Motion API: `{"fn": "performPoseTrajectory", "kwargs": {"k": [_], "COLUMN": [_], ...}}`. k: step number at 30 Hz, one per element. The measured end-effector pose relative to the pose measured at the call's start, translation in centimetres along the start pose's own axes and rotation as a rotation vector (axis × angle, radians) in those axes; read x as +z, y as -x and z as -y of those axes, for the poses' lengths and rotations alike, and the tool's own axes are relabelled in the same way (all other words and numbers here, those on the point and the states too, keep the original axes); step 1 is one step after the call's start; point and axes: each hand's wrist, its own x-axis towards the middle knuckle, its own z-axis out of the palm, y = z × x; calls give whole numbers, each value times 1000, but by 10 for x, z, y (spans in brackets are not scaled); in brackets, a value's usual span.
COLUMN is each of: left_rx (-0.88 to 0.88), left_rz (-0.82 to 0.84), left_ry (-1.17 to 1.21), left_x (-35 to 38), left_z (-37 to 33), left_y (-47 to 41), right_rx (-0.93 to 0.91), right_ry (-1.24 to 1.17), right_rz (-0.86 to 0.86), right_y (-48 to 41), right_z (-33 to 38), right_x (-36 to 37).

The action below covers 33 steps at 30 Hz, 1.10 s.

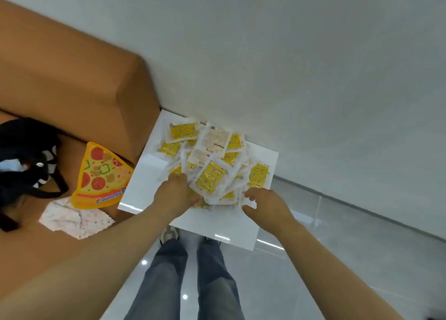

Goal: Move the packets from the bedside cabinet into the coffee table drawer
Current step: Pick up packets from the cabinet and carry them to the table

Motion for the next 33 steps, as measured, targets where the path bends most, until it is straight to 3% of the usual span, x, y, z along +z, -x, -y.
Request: {"fn": "performPoseTrajectory", "kwargs": {"k": [9,16,28,33], "left_rx": [-182,-294,-185,-200], "left_rz": [-117,-140,-24,-33], "left_ry": [-7,221,360,397], "left_x": [24,30,11,-10], "left_z": [-10,-18,-18,-9], "left_y": [-29,-43,-37,-17], "right_rx": [21,27,9,101], "right_ry": [12,7,-79,-216], "right_rz": [66,85,20,-40], "right_y": [-24,-36,-64,-90], "right_z": [-32,-45,-45,-30], "right_x": [18,27,4,-2]}}
